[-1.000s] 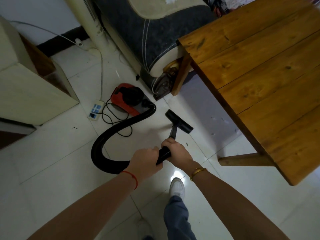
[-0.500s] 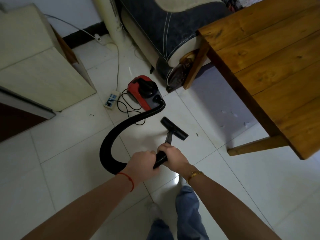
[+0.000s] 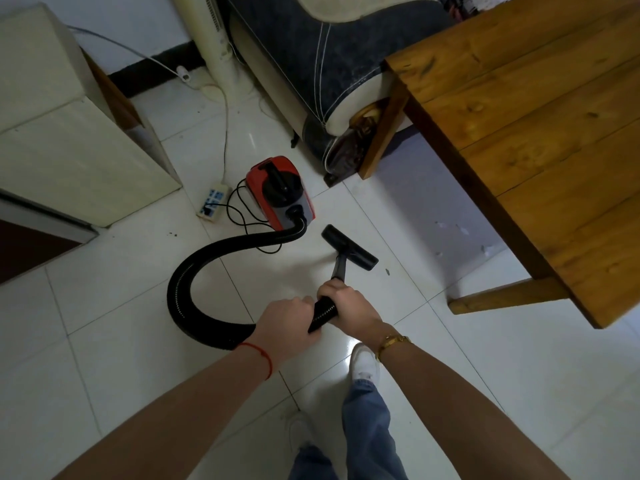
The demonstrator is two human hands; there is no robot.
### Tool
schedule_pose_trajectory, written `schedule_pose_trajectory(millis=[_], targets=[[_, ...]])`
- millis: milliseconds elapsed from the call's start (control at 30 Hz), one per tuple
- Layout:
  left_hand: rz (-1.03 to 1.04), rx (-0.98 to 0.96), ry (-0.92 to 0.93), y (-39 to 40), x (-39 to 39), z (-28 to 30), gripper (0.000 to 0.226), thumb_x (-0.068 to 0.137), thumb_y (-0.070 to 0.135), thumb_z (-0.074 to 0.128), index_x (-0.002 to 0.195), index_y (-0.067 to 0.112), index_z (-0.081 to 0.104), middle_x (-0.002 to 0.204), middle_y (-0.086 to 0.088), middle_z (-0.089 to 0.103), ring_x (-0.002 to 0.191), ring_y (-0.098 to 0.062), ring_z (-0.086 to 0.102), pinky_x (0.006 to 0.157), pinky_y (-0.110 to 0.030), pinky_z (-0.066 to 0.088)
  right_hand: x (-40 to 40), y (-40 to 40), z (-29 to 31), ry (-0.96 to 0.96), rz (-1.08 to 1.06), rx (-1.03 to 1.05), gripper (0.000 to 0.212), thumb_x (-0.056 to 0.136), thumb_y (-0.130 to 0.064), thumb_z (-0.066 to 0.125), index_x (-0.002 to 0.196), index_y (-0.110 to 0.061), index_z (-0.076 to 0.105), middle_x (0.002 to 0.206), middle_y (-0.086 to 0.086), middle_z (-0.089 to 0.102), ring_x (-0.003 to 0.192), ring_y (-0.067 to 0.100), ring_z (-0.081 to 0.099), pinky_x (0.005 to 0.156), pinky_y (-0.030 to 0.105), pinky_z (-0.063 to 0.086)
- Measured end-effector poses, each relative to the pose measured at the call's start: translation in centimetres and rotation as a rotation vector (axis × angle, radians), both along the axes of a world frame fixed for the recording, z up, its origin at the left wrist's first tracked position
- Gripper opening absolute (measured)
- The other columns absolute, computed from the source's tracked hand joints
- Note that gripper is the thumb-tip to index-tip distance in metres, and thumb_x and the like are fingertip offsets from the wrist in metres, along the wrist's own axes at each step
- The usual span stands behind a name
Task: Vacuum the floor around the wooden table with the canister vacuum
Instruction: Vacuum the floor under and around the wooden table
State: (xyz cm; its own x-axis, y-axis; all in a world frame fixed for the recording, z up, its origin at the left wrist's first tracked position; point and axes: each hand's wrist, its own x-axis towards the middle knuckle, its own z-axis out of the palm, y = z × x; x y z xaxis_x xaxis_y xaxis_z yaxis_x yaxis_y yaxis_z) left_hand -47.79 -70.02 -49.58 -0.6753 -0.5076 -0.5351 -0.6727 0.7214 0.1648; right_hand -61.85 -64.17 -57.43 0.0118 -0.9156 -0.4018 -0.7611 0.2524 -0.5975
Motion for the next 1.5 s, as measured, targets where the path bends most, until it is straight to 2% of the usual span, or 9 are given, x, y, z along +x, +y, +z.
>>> schedule_pose_trajectory(millis=[167,400,533,633,767,967,1100,1233,1500], targets=[[0.047,-0.021,0.031,-2.3,-4.1,-1.4,0.024,0.09,0.036,0.046,0.099,0.014,0.049,0.061,0.009,0.03,0.062,-0.018,0.045,0.05,-0.026,0.029,-4.4,-2.9,-0.8,0.036,0.008,-0.012,0.023,0.079,-0.01,0.067,0.101,-0.01,0.059,0.111,0.006,0.057,0.093,0.029,0.06,0.08,0.034,0.05],[0.121,-0.036,0.074,-6.1,-10.6,-2.6,0.029,0.091,0.04,0.047,0.101,0.013,0.051,0.077,0.004,0.046,0.063,-0.015,0.045,0.057,-0.025,0.031,-11.2,-7.5,-1.6,0.082,0.047,-0.019,0.023,0.081,-0.013,0.07,0.101,-0.013,0.058,0.111,0.005,0.057,0.093,0.025,0.06,0.081,0.03,0.05],[0.16,0.004,0.058,-8.0,-14.1,-2.9,0.031,0.092,0.041,0.048,0.103,0.013,0.051,0.079,0.003,0.047,0.066,-0.016,0.049,0.059,-0.026,0.035,-14.6,-9.7,-1.8,0.09,0.078,-0.011,0.022,0.08,-0.011,0.07,0.099,-0.01,0.058,0.11,0.007,0.058,0.094,0.026,0.06,0.084,0.036,0.053],[0.177,0.016,0.05,-9.1,-16.0,-3.0,0.032,0.091,0.042,0.049,0.104,0.013,0.05,0.083,0.001,0.051,0.076,-0.019,0.061,0.06,-0.026,0.036,-16.5,-11.0,-1.8,0.099,0.083,-0.006,0.022,0.081,-0.012,0.071,0.098,-0.011,0.058,0.11,0.007,0.059,0.092,0.026,0.062,0.084,0.033,0.053],[0.189,0.008,0.051,-9.8,-17.3,-3.0,0.031,0.092,0.041,0.049,0.104,0.013,0.05,0.087,0.0,0.057,0.078,-0.019,0.062,0.059,-0.026,0.036,-17.7,-12.0,-1.9,0.112,0.099,-0.01,0.023,0.081,-0.013,0.072,0.099,-0.011,0.058,0.109,0.006,0.059,0.094,0.025,0.061,0.082,0.029,0.05],[0.171,-0.014,0.04,-9.7,-15.7,-2.3,0.029,0.091,0.039,0.049,0.103,0.013,0.051,0.077,0.003,0.046,0.064,-0.016,0.048,0.056,-0.025,0.034,-16.0,-11.9,-1.1,0.096,0.103,-0.016,0.022,0.079,-0.015,0.073,0.095,-0.013,0.058,0.103,0.006,0.059,0.088,0.026,0.062,0.081,0.036,0.055],[0.117,-0.032,-0.003,-8.7,-12.5,-1.6,0.028,0.091,0.04,0.048,0.103,0.015,0.049,0.07,0.006,0.039,0.055,-0.011,0.04,0.044,-0.023,0.024,-12.9,-10.4,-0.5,0.08,0.111,0.008,0.02,0.08,-0.019,0.07,0.095,-0.014,0.059,0.102,0.006,0.059,0.088,0.025,0.061,0.081,0.039,0.054],[0.056,-0.022,-0.043,-7.3,-8.7,-1.0,0.025,0.091,0.036,0.049,0.106,0.016,0.048,0.077,0.004,0.042,0.064,-0.015,0.045,0.052,-0.024,0.032,-9.0,-8.2,0.1,0.067,0.107,0.024,0.02,0.081,-0.021,0.069,0.096,-0.013,0.059,0.102,0.007,0.06,0.089,0.026,0.06,0.081,0.039,0.053],[-0.073,-0.002,-0.043,-3.8,-1.8,-0.1,0.019,0.087,0.028,0.05,0.102,0.016,0.049,0.064,0.008,0.032,0.063,-0.015,0.046,0.044,-0.02,0.024,-1.7,-3.1,1.2,0.068,0.033,0.071,0.022,0.085,-0.018,0.064,0.103,-0.009,0.058,0.107,0.011,0.058,0.091,0.03,0.06,0.076,0.032,0.048]])
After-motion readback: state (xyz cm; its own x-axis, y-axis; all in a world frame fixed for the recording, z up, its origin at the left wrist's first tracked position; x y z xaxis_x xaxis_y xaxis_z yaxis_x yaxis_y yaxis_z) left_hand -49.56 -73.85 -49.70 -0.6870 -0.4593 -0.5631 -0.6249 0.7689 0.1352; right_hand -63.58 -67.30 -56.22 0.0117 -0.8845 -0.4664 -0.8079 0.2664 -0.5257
